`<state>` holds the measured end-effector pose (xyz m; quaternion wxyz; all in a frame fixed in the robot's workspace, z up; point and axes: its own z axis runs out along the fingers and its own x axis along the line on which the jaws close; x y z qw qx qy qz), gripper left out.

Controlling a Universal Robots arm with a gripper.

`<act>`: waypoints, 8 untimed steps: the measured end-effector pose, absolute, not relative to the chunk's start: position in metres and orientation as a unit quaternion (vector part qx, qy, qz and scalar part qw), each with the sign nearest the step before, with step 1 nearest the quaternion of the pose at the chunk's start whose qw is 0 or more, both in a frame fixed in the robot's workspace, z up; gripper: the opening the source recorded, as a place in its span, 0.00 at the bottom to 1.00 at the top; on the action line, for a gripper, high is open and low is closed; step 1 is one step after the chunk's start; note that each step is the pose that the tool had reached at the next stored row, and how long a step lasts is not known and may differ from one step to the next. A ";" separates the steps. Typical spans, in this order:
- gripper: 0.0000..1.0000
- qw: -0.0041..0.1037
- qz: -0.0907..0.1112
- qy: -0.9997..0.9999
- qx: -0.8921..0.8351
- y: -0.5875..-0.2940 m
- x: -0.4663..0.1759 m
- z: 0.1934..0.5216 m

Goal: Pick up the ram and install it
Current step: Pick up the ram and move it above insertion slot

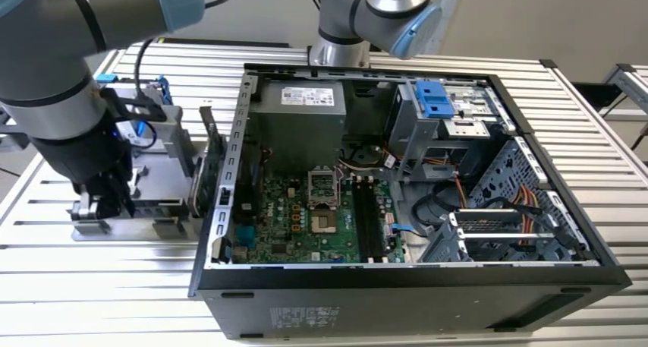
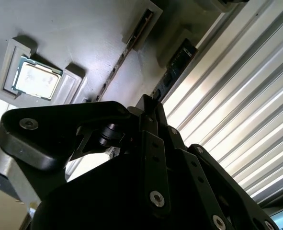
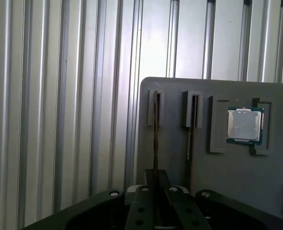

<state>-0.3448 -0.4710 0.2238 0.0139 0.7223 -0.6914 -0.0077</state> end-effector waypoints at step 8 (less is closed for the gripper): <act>0.00 0.014 -0.008 -0.691 0.722 -0.471 -0.345 0.230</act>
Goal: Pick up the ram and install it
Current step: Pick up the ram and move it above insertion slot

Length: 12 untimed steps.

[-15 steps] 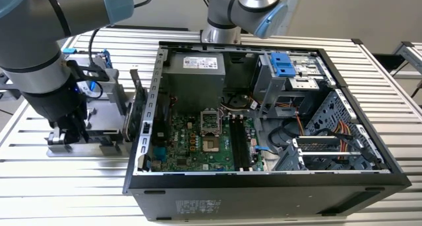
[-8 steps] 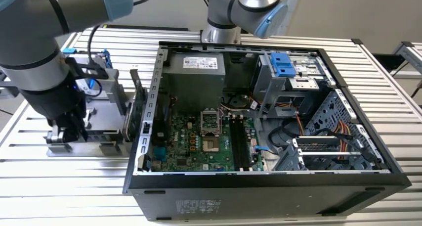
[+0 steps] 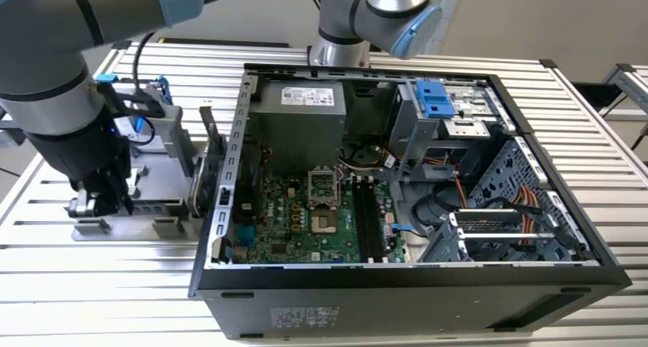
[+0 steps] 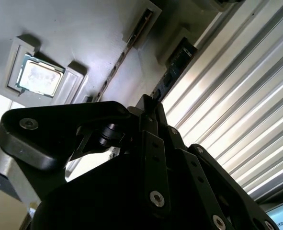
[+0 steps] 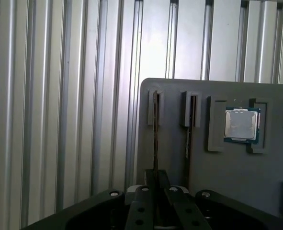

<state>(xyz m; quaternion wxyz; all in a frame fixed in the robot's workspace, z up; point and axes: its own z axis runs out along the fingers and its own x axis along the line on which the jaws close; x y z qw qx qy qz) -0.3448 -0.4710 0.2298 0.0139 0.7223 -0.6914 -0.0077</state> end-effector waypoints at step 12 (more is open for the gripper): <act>0.00 0.013 -0.008 -0.695 0.719 -0.471 -0.345 0.238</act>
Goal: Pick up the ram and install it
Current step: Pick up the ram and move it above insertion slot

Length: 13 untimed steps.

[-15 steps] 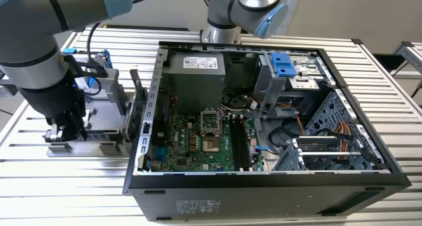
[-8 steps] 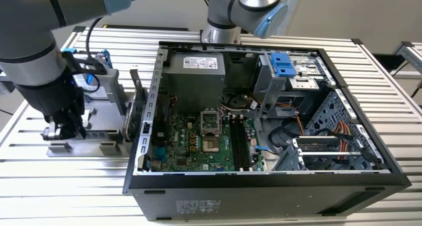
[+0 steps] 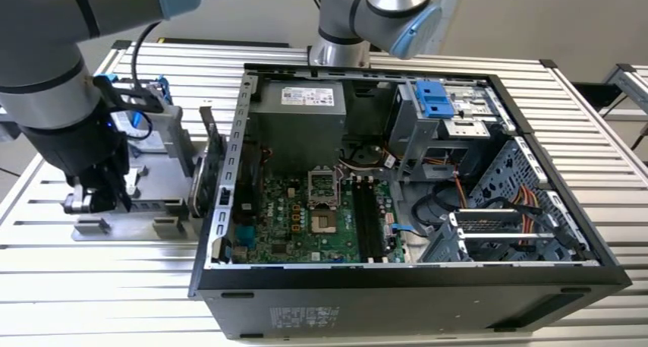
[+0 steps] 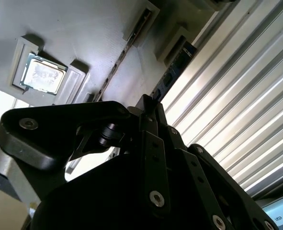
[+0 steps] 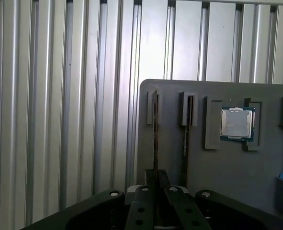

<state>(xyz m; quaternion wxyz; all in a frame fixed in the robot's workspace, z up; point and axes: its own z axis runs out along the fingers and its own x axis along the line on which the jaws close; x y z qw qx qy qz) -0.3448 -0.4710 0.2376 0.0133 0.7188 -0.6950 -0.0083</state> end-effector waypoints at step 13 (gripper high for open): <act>0.00 0.013 -0.008 -0.696 0.718 -0.471 -0.345 0.247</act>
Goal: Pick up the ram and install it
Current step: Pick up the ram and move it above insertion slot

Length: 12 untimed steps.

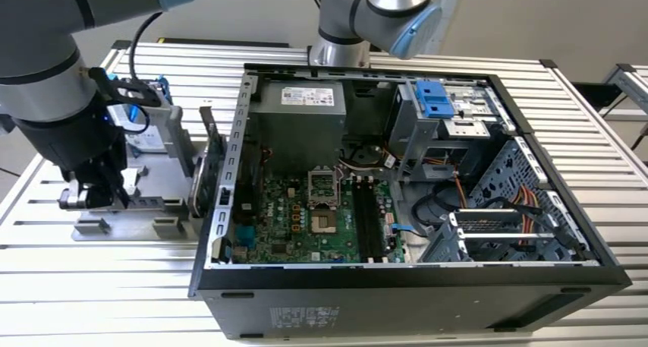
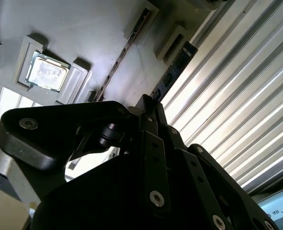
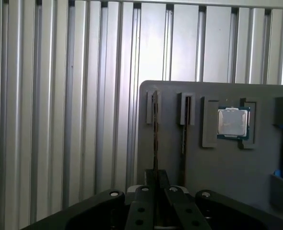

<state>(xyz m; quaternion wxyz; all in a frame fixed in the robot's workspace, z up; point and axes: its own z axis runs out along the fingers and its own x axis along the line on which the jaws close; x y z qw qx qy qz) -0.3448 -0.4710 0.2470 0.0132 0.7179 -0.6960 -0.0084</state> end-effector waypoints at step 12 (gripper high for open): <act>0.00 0.013 -0.008 -0.696 0.718 -0.471 -0.345 0.258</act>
